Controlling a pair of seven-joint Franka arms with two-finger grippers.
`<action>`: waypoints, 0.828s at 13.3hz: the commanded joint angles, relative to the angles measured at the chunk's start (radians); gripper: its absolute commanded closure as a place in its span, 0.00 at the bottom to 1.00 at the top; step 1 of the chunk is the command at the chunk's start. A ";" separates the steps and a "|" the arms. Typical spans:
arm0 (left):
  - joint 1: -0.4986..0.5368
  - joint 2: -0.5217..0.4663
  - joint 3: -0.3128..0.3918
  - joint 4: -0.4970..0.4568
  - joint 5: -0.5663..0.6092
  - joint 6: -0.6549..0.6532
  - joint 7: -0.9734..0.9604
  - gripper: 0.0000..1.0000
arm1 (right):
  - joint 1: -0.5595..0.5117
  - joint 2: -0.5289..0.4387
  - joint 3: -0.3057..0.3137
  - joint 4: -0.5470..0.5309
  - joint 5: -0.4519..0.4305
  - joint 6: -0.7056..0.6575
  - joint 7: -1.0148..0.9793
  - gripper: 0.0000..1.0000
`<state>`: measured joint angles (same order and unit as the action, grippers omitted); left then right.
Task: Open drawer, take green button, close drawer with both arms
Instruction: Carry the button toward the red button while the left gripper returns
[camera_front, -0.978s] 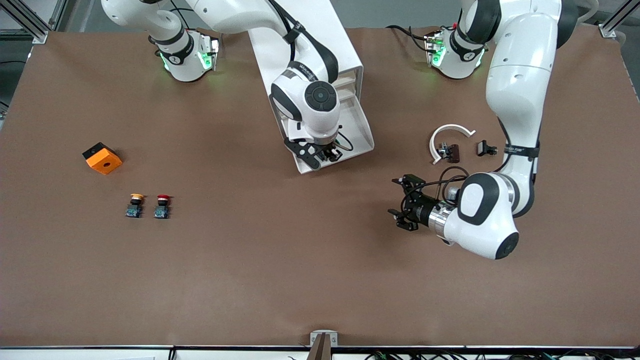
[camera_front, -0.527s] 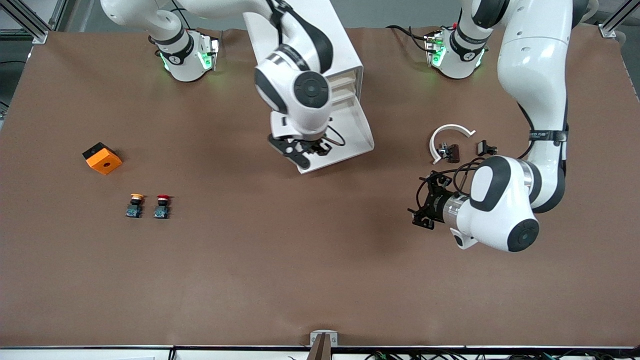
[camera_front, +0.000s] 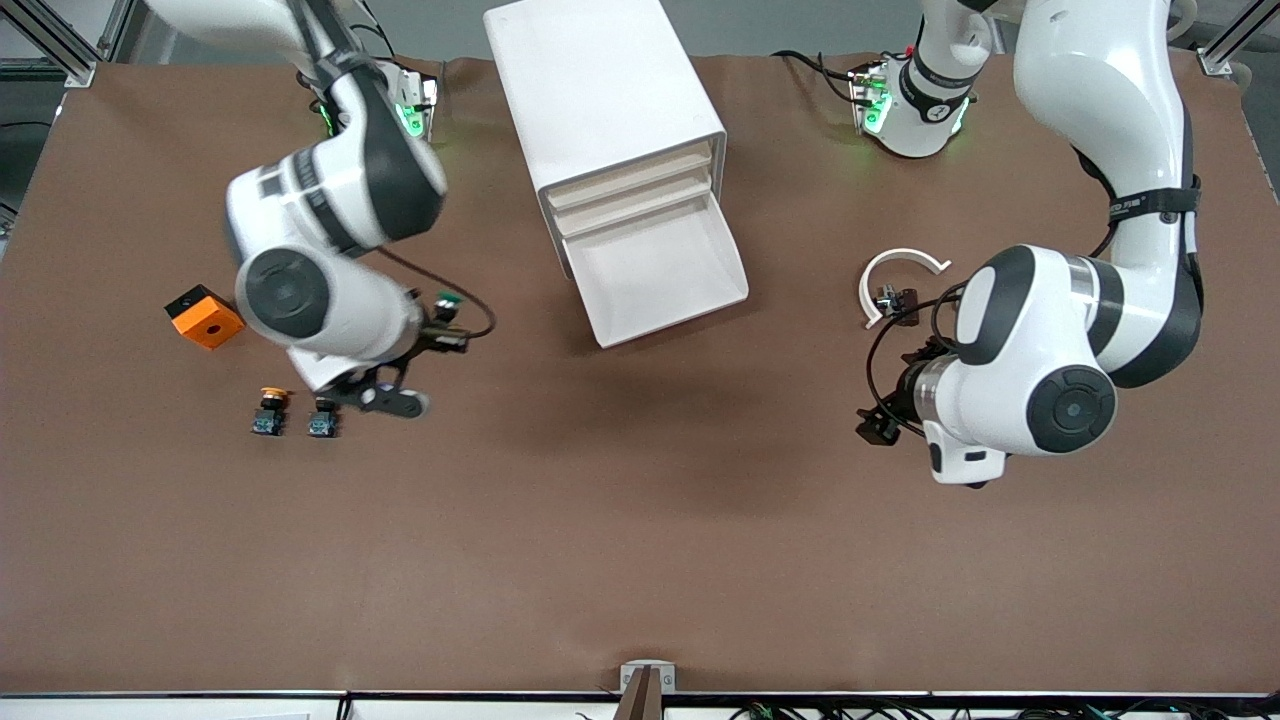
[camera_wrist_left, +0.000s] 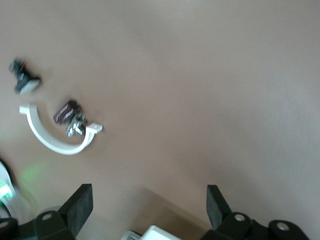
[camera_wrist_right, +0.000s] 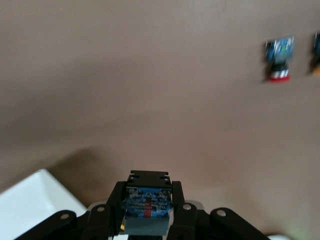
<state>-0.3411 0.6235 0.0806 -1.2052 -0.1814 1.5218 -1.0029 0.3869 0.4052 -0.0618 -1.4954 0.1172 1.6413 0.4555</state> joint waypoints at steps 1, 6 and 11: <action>-0.019 -0.011 -0.010 -0.027 0.023 0.052 0.249 0.00 | -0.080 -0.013 0.014 -0.098 -0.026 0.115 -0.173 0.81; -0.120 -0.010 -0.031 -0.121 0.025 0.302 0.302 0.00 | -0.144 0.001 0.014 -0.284 -0.100 0.452 -0.268 0.81; -0.222 -0.065 -0.035 -0.395 0.025 0.607 0.299 0.00 | -0.187 0.096 0.014 -0.315 -0.103 0.609 -0.340 0.81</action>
<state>-0.5416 0.6274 0.0473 -1.4367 -0.1771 2.0022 -0.7124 0.2315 0.4746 -0.0629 -1.8053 0.0243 2.2019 0.1436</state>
